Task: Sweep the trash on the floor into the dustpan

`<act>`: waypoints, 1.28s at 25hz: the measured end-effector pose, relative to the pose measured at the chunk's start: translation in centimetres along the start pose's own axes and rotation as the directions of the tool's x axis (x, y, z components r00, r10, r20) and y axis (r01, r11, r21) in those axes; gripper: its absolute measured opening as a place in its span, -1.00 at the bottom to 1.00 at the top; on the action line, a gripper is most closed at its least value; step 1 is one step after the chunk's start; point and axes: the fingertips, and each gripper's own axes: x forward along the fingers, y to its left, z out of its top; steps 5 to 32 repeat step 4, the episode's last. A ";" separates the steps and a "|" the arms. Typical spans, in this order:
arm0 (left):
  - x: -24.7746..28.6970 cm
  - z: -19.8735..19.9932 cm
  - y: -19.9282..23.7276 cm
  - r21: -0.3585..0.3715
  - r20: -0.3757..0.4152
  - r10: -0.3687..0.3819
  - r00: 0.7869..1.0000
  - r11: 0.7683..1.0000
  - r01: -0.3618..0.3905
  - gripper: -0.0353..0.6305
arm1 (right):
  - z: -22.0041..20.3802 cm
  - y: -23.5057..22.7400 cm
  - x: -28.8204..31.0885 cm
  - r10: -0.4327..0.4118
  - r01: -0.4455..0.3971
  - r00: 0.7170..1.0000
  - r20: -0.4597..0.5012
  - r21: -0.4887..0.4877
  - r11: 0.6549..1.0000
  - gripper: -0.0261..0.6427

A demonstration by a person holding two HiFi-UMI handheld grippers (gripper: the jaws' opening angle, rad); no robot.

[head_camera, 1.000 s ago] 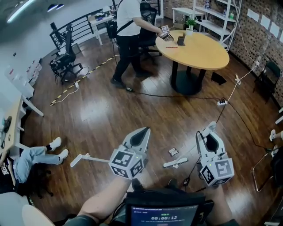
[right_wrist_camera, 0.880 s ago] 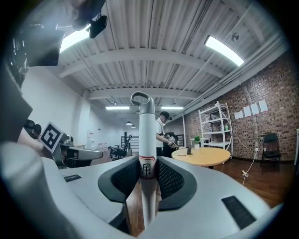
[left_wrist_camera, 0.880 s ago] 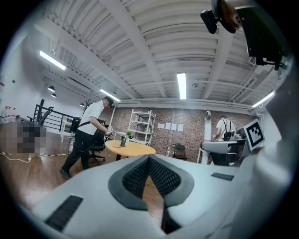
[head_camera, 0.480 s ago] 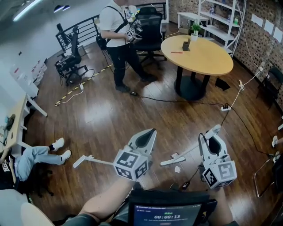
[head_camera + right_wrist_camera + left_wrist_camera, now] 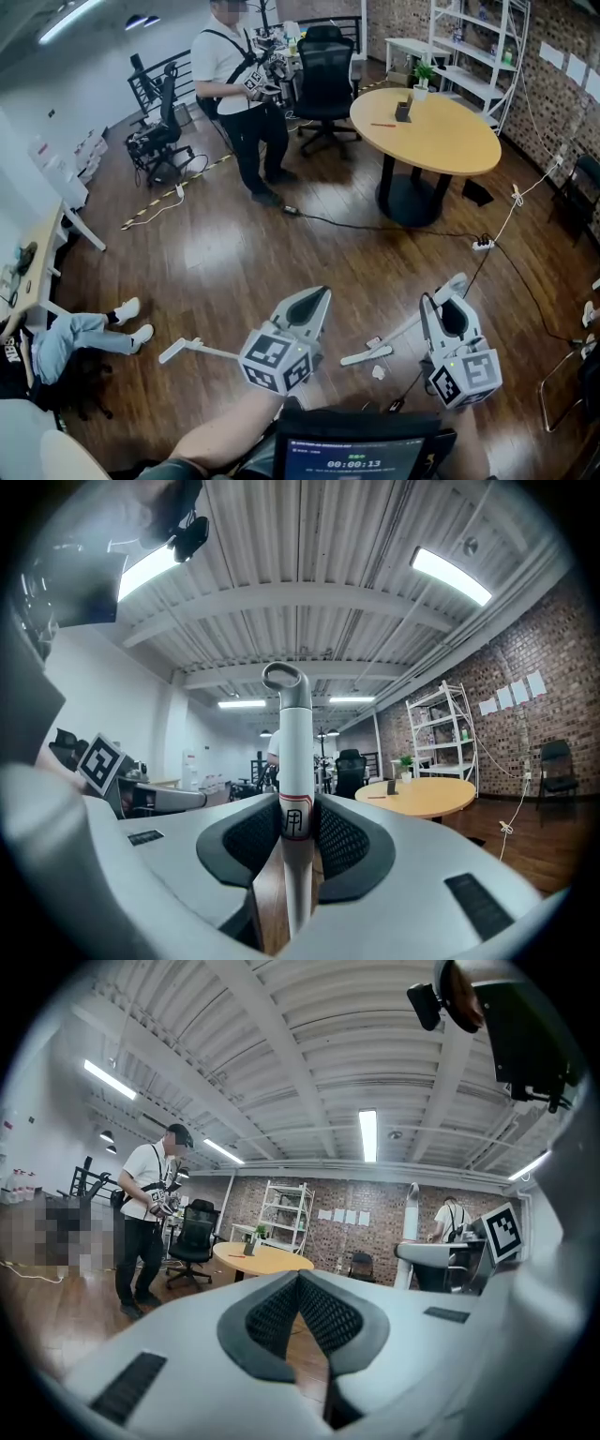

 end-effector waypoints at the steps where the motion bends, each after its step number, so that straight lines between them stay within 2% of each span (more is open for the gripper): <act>1: 0.1 0.2 0.1 0.001 0.001 -0.001 1.000 1.000 0.001 -0.86 | 0.1 0.0 0.2 0.002 -0.002 1.000 -0.001 0.002 1.000 -0.52; 32: 0.2 0.6 0.1 0.011 0.001 -0.006 1.000 1.000 0.006 -0.86 | 0.3 -0.1 0.4 0.006 -0.005 1.000 -0.003 0.009 1.000 -0.52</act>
